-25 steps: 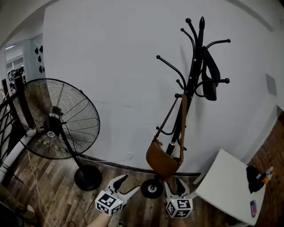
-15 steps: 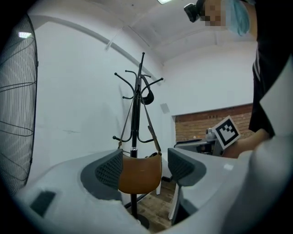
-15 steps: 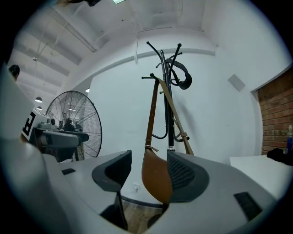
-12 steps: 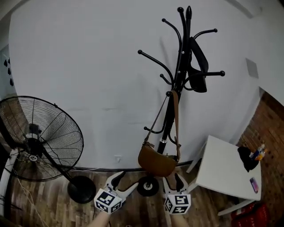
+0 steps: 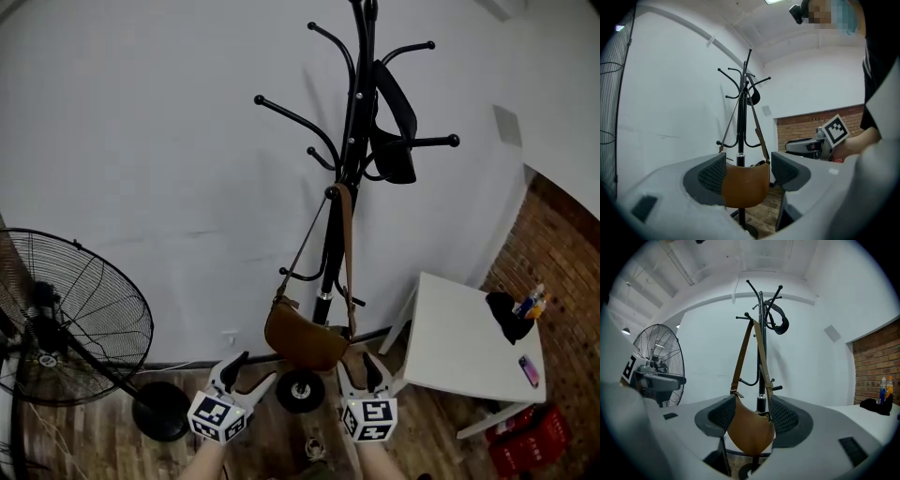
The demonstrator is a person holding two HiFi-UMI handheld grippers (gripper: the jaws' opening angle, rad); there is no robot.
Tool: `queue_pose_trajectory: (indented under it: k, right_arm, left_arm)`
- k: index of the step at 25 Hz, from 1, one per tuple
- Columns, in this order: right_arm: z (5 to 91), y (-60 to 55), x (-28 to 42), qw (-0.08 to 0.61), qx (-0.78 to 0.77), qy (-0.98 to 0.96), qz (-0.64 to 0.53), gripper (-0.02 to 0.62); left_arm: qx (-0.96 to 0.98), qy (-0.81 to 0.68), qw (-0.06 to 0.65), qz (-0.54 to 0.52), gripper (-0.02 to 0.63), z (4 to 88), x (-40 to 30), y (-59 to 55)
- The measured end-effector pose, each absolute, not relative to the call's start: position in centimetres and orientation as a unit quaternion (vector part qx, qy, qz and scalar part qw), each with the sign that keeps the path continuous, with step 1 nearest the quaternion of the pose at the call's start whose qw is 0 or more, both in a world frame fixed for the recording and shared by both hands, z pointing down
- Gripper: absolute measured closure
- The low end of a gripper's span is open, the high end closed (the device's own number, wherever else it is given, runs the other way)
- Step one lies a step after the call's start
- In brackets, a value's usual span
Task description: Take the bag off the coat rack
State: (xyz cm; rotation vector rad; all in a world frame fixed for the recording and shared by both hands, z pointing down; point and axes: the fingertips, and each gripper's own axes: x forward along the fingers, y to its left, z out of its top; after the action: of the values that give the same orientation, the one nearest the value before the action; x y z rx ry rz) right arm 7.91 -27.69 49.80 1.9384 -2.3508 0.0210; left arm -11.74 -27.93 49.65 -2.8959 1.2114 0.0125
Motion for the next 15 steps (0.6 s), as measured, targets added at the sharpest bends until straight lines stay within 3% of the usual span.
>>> queue_pose_trajectory:
  k: [15]
  right_arm:
    - [48.7, -36.6, 10.8, 0.06, 0.63, -0.774, -0.025, 0.38]
  left_arm:
    - [-0.915, 0.399, 0.06, -0.011, 0.316, 46.1, -8.2, -37.7]
